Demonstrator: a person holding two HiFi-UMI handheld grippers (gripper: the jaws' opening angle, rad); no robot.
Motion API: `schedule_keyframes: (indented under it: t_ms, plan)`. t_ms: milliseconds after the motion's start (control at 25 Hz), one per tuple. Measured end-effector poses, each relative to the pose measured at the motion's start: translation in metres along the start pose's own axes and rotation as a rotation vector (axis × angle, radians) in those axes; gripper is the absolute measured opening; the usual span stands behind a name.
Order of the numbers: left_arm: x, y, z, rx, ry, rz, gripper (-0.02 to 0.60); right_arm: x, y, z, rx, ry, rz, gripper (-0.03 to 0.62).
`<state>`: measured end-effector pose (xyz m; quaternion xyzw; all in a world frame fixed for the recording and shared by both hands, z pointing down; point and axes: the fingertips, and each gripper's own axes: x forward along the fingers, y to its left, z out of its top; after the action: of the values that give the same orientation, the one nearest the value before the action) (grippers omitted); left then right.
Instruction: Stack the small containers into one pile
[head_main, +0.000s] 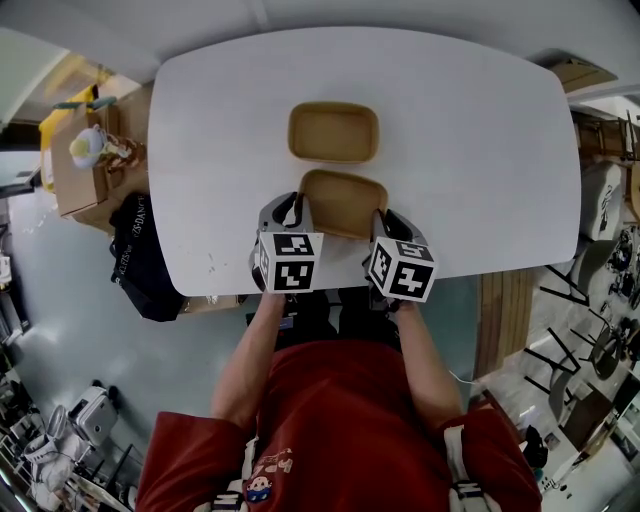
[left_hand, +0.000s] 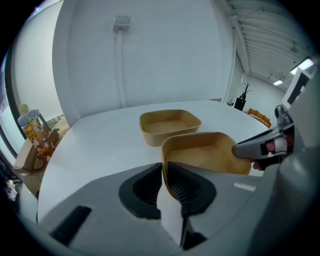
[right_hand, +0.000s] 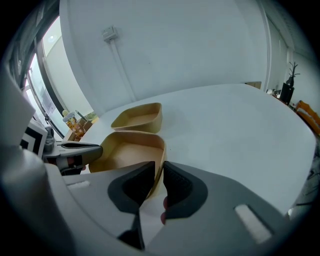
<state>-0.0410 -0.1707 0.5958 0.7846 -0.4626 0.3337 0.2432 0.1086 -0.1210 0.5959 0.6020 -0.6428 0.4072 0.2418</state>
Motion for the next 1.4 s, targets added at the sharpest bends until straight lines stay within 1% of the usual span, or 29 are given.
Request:
schedule_keyframes:
  t_ms: [160, 360, 520, 760, 1160, 1400]
  plan:
    - [0.0, -0.001, 0.001, -0.01, -0.002, -0.002, 0.04, 0.0, -0.002, 0.001, -0.002, -0.007, -0.006, 0.051]
    - [-0.005, -0.003, 0.004, -0.049, -0.018, -0.003, 0.039, -0.004, -0.002, 0.007, -0.01, -0.029, -0.011, 0.043]
    - [-0.014, -0.004, 0.008, -0.054, -0.026, 0.005, 0.04, -0.01, -0.002, 0.014, -0.023, -0.053, -0.01, 0.04]
    - [-0.025, -0.005, 0.018, -0.059, -0.061, 0.018, 0.041, -0.02, 0.002, 0.026, -0.033, -0.096, 0.001, 0.037]
    - [-0.052, 0.003, 0.047, -0.06, -0.136, 0.045, 0.041, -0.04, 0.015, 0.054, -0.048, -0.187, 0.02, 0.031]
    - [-0.063, 0.014, 0.069, -0.052, -0.188, 0.047, 0.041, -0.046, 0.028, 0.077, -0.057, -0.238, 0.018, 0.028]
